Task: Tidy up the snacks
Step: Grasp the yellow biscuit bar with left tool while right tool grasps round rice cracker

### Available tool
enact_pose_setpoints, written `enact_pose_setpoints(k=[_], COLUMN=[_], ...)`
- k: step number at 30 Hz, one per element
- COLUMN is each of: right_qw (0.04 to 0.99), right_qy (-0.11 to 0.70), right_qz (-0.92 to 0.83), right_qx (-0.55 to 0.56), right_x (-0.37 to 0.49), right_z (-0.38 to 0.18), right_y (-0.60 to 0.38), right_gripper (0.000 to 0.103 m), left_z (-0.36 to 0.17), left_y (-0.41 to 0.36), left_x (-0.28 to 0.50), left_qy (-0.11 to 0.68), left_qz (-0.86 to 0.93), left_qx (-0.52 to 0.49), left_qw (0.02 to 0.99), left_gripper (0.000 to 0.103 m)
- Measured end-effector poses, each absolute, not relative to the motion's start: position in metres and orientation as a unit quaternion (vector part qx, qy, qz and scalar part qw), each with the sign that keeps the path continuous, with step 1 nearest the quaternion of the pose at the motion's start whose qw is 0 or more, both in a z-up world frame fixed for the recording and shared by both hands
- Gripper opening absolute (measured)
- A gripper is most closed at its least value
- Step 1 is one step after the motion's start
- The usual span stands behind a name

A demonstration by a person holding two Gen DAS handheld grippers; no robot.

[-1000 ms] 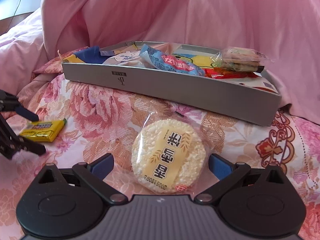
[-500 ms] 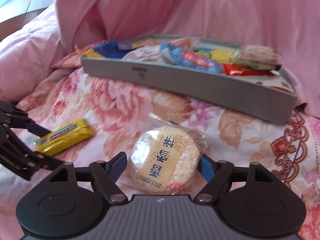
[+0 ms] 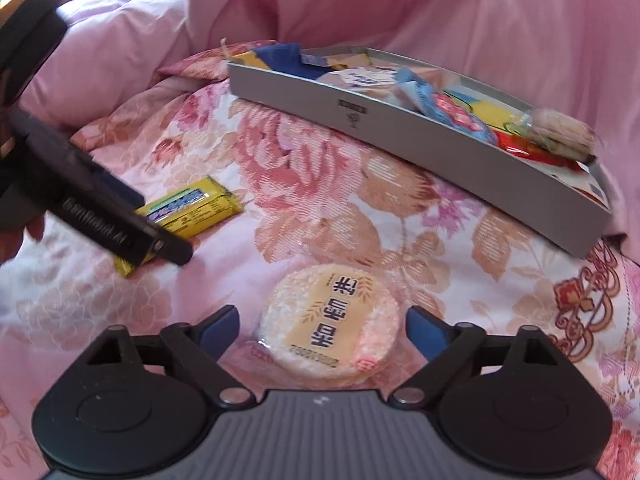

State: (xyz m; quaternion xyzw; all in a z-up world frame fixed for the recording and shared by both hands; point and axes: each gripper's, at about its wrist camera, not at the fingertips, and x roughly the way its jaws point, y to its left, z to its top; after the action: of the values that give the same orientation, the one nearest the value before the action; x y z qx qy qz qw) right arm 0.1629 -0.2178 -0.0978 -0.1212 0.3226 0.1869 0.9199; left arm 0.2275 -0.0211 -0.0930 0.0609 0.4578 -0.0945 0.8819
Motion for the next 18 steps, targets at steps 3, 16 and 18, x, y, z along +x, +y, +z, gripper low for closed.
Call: enact_pose_setpoints(k=[3,16,18], right_qw=[0.92,0.928,0.928], right_qy=[0.32,0.308,0.308], right_qz=[0.187,0.187,0.188], right_qx=[-0.124,-0.096,-0.095], right_x=[0.164,0.164,0.163], right_z=[-0.105,-0.109,-0.109], right_y=[-0.215,-0.219,-0.219], right_gripper=[0.098,0.09,0.088], left_z=[-0.095,-0.098,-0.097], left_y=[-0.021,-0.035,-0.037], left_x=[0.23,0.224,0.216], left_qy=[0.454,0.429,0.427], left_qz=[-0.094,-0.065,-0.058], left_qx=[0.064,0.036,0.029], left_qw=[0.883,0.9,0.902], left_gripper=[0.085,0.067,0.063])
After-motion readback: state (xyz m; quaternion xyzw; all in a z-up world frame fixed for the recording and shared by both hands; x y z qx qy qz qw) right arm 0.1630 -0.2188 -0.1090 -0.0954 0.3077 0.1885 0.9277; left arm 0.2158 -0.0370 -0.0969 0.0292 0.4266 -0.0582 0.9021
